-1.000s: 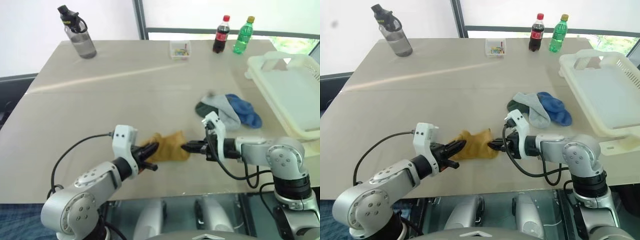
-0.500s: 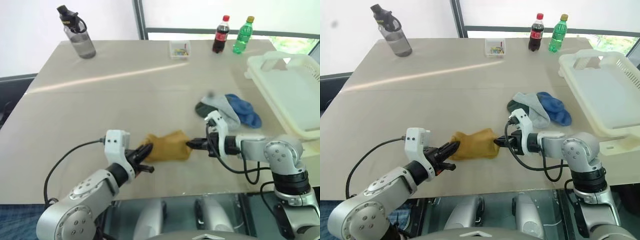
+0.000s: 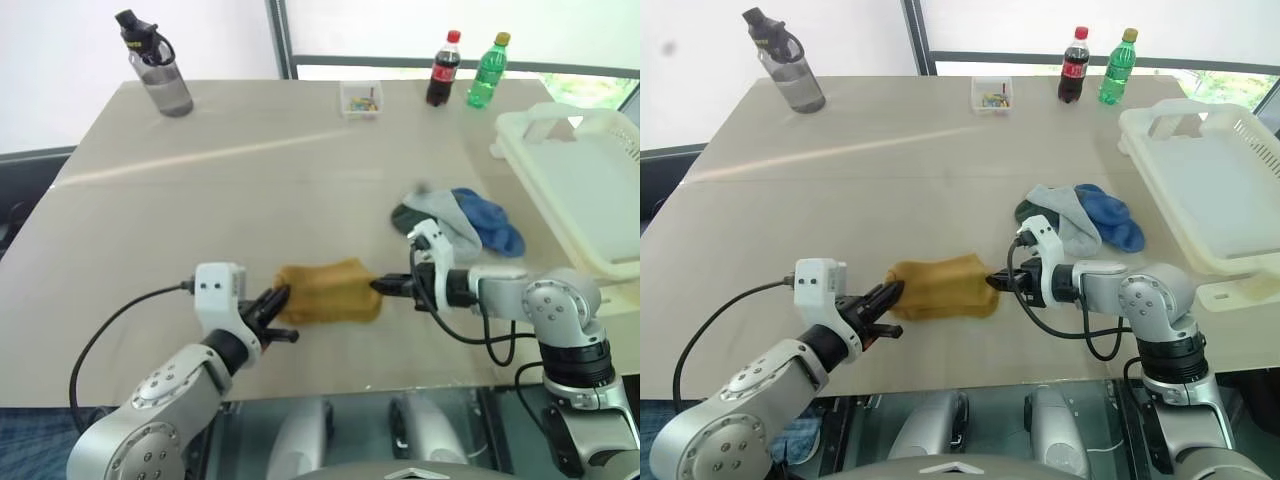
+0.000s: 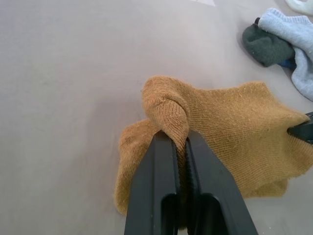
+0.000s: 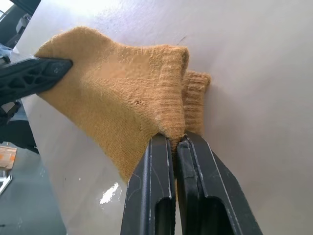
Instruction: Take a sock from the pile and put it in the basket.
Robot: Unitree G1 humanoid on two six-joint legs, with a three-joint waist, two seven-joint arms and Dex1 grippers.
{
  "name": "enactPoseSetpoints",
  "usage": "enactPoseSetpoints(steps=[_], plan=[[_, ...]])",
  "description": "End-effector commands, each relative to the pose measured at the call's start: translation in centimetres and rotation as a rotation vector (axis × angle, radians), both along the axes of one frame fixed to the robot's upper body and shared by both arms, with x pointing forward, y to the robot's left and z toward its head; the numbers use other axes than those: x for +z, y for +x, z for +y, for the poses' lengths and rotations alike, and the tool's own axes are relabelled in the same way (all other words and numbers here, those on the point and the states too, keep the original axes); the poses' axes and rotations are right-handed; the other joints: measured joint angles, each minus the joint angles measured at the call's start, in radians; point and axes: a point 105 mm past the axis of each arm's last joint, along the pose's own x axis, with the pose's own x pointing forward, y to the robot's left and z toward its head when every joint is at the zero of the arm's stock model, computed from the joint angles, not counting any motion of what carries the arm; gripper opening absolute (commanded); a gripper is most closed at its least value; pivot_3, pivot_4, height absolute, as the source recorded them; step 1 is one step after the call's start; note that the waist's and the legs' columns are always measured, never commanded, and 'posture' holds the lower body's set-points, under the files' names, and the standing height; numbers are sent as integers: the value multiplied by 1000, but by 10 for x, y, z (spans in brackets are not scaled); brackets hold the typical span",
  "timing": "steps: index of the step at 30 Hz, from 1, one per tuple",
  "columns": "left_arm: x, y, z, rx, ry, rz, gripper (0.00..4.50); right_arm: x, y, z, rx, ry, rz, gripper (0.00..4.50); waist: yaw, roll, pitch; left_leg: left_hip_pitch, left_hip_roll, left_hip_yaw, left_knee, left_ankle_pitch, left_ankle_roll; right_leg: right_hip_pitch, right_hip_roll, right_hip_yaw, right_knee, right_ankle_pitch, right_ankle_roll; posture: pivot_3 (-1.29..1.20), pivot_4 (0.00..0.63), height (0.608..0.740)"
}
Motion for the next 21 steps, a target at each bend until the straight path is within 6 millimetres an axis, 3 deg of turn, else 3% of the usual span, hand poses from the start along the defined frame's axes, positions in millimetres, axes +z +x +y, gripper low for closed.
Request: enactPoseSetpoints(steps=[1,21], plan=[[9,-1,-3,4,7,-48,27,5,1,5,14,-1,-37,216,0,0,0,0,0,0,0,0,0,0,0,0,0,0,0,0,150,740],[-2,-7,-12,-4,-13,12,27,-8,9,7,-28,-53,-26,216,0,0,0,0,0,0,0,0,0,0,0,0,-1,0,0,0,150,740]])
